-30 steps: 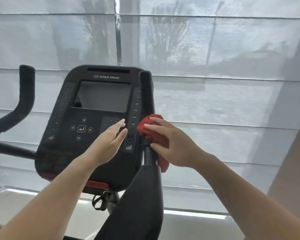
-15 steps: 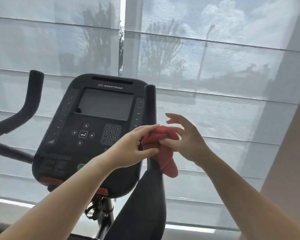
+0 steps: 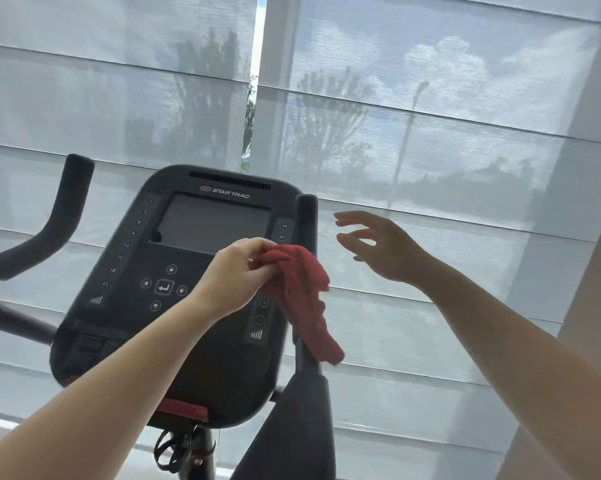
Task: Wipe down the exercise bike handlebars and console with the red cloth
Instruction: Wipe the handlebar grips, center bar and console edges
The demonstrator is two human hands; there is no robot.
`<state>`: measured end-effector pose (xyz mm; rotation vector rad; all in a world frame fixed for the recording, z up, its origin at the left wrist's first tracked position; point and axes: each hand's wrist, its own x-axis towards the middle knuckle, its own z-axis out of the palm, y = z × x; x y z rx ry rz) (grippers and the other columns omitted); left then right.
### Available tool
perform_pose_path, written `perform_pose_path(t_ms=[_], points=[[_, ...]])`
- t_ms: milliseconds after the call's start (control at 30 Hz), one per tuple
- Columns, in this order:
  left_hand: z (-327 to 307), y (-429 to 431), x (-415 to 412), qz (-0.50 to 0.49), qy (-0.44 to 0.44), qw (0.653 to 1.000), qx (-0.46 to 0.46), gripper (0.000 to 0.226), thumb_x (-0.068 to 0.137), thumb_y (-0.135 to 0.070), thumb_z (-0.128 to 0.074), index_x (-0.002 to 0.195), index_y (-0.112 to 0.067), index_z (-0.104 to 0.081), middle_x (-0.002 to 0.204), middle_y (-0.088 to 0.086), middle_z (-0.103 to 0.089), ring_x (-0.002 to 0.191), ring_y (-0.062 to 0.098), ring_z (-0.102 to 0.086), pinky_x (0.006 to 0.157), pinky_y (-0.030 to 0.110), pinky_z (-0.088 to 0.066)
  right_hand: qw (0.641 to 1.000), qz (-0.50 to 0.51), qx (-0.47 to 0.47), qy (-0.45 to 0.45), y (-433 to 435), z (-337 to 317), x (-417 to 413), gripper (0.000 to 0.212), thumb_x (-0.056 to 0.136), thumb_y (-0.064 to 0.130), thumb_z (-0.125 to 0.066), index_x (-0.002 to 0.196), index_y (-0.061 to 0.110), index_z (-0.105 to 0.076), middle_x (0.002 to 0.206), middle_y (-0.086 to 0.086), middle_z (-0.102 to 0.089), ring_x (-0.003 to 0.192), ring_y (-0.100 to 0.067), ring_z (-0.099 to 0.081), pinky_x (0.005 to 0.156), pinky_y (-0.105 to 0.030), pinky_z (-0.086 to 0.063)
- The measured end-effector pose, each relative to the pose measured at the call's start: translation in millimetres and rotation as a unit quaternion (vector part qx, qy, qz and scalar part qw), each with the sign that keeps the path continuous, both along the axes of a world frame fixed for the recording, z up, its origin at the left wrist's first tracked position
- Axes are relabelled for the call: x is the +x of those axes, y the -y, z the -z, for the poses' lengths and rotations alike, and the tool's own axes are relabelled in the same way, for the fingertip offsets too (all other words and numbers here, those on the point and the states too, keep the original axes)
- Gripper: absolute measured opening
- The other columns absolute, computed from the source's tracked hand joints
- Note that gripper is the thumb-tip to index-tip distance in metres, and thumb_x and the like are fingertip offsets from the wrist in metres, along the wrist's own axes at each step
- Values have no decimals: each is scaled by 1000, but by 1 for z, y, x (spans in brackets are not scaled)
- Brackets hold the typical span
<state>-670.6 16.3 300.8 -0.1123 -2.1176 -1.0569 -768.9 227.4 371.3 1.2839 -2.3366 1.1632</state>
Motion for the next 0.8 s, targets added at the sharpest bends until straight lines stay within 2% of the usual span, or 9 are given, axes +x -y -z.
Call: perform_pose_path(t_ms=[67,133,300,367,433,500,600,667,800], points=[[-13,14,-3,-24,1,999,40,10,79,-30,-65,88,-29,-68,77,-9,-71,72,12,-66,78,36,-54,997,14,17,-80,13,-6,-6,38,89,28,-59,126,25,-52,127,7,-55,109,-10,-56,94,-27,-45],[-27,25,-8,-64,0,994,83,7,78,-33,-65,83,-28,-66,75,-6,-71,71,15,-67,75,35,-54,991,9,35,-127,26,-10,-12,41,90,28,-57,130,24,-49,133,6,-50,116,-8,-50,96,-27,-43],[-50,24,-31,-167,-17,975,148,13,87,-29,-58,92,-18,-62,81,-3,-64,85,22,-62,72,28,-42,985,23,73,-157,47,-21,-22,48,94,29,-49,139,20,-38,146,4,-38,133,-9,-34,105,-33,-39],[-49,10,-46,-138,-4,979,152,21,89,-25,-53,109,-20,-59,96,-3,-64,95,19,-59,77,25,-38,988,25,66,-136,51,-22,-23,45,95,25,-48,138,19,-41,143,3,-43,131,-9,-38,106,-30,-36],[-40,-4,-59,-45,12,985,167,40,91,-25,-42,131,-27,-47,121,-4,-58,111,14,-52,92,25,-36,990,19,66,-125,53,-20,-25,42,94,22,-48,136,18,-44,138,4,-49,129,-10,-42,109,-29,-32],[-32,-13,-67,34,-2,979,203,48,93,-33,-36,141,-34,-35,135,-5,-46,122,10,-42,103,28,-30,990,9,70,-119,53,-20,-27,41,94,18,-47,135,19,-45,136,5,-51,127,-8,-44,110,-30,-31],[-27,-11,-77,42,-11,985,165,53,95,-45,-44,144,-33,-28,134,-8,-39,123,4,-38,103,22,-26,991,9,70,-114,53,-24,-28,43,93,11,-46,134,19,-46,138,5,-49,128,-7,-42,109,-24,-29],[-26,-11,-82,18,-25,991,130,53,94,-37,-50,143,-31,-31,134,-7,-42,124,4,-40,105,22,-28,990,19,78,-116,54,-27,-28,46,91,8,-46,135,18,-45,140,6,-47,131,-6,-39,106,-17,-24],[-12,-13,-83,25,-38,987,152,43,94,-28,-52,136,-28,-44,124,-9,-58,115,5,-52,102,26,-39,989,18,89,-115,59,-26,-31,54,86,4,-45,137,20,-43,142,8,-43,131,-3,-35,94,-2,-25]])
